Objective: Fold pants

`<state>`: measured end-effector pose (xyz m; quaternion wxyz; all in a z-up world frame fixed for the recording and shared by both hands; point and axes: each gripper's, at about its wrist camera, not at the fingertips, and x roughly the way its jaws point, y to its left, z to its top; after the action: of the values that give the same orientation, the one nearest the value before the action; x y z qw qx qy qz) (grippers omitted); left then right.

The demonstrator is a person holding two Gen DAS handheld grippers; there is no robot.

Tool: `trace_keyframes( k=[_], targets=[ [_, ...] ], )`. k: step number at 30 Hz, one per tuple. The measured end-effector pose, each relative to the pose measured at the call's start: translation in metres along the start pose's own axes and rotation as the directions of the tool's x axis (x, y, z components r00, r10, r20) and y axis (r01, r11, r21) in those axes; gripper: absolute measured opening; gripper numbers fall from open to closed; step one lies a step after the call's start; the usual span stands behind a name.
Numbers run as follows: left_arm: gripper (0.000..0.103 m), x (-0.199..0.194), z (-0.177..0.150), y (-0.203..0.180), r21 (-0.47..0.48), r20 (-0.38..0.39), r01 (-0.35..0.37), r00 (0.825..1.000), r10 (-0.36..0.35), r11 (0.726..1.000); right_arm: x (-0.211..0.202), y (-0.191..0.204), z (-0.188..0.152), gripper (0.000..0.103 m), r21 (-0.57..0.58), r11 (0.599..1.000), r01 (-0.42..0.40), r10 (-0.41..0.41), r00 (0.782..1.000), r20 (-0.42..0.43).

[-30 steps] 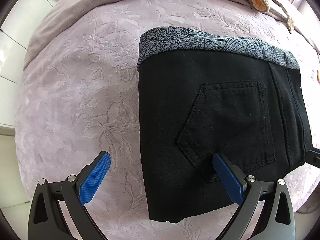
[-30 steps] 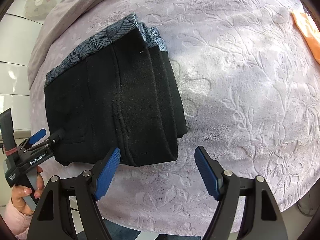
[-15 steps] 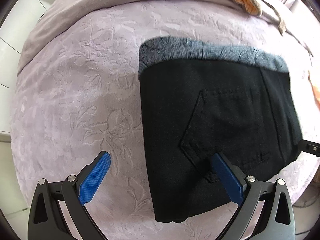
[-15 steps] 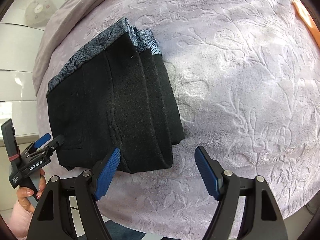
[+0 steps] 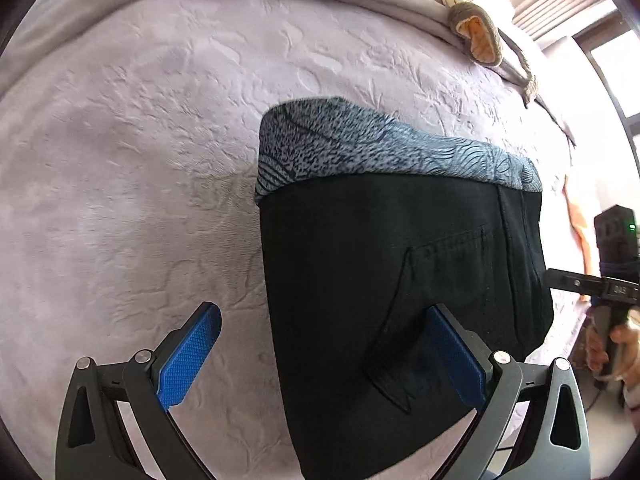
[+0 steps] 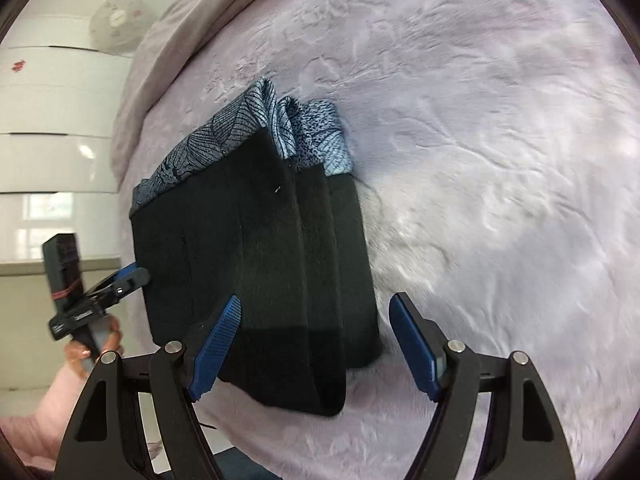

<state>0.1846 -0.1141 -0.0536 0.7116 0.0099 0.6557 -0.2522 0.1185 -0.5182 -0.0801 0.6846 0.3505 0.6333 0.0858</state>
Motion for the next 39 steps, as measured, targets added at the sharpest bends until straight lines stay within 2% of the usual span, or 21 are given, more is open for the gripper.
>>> trace_keyframes(
  k=[4,8,10,11,12,16,17,19,23,29,33,35,37,39],
  targets=[
    [0.102,0.010,-0.007,-0.001,-0.010,-0.010,0.093,0.996,-0.093,0.996,0.012,-0.014,0.010,0.080,-0.012,0.995,-0.096,0.095,0.995,-0.032],
    [0.102,0.023,-0.003,-0.012,-0.004,-0.009,0.127,0.992,-0.127,0.992,0.020,-0.024,0.023,0.079,-0.011,0.968,-0.250,0.249,0.967,-0.058],
    [0.099,0.028,-0.002,-0.019,-0.001,-0.003,0.115,0.993,-0.115,0.993,0.029,-0.026,0.029,0.077,-0.002,0.961,-0.277,0.276,0.958,-0.082],
    [0.087,0.028,-0.002,-0.023,-0.006,0.011,0.124,0.992,-0.124,0.992,0.033,-0.026,0.032,0.075,0.004,0.960,-0.279,0.278,0.957,-0.087],
    [0.084,0.025,-0.002,-0.025,-0.011,0.021,0.126,0.992,-0.125,0.992,0.035,-0.027,0.034,0.073,0.012,0.961,-0.276,0.276,0.957,-0.089],
    [0.071,0.001,-0.012,-0.041,0.023,0.070,0.067,0.995,-0.069,0.997,0.026,-0.018,0.033,0.054,0.048,0.956,-0.291,0.293,0.954,-0.064],
    [0.068,-0.004,-0.013,-0.045,0.031,0.080,0.065,0.995,-0.067,0.997,0.022,-0.016,0.031,0.052,0.052,0.953,-0.300,0.302,0.951,-0.058],
    [0.066,-0.015,-0.016,-0.050,0.039,0.093,0.070,0.993,-0.073,0.997,0.013,-0.011,0.027,0.048,0.062,0.942,-0.330,0.333,0.942,-0.046],
    [0.066,-0.038,-0.028,-0.054,0.038,0.105,0.075,0.991,-0.079,0.996,-0.007,0.003,0.017,0.047,0.058,0.922,-0.383,0.385,0.923,-0.027],
    [0.066,-0.053,-0.052,-0.079,0.051,0.098,0.077,0.992,-0.082,0.996,-0.011,0.014,0.005,0.047,0.060,0.914,-0.400,0.401,0.916,-0.005],
    [0.066,-0.042,-0.066,-0.107,0.067,0.077,0.077,0.994,-0.082,0.995,-0.008,0.003,0.009,0.047,0.076,0.921,-0.383,0.383,0.924,0.011],
    [0.066,-0.026,-0.070,-0.116,0.059,0.061,0.082,0.994,-0.086,0.995,-0.012,-0.008,0.007,0.047,0.084,0.931,-0.356,0.355,0.935,0.016],
    [0.066,-0.007,-0.074,-0.118,0.040,0.033,0.074,0.997,-0.076,0.996,-0.014,-0.017,0.003,0.047,0.073,0.952,-0.296,0.296,0.955,0.010],
    [0.070,0.009,-0.078,-0.115,0.007,0.014,0.047,0.999,-0.047,0.999,-0.010,-0.022,0.000,0.047,0.072,0.968,-0.240,0.240,0.971,0.001]
  ],
)
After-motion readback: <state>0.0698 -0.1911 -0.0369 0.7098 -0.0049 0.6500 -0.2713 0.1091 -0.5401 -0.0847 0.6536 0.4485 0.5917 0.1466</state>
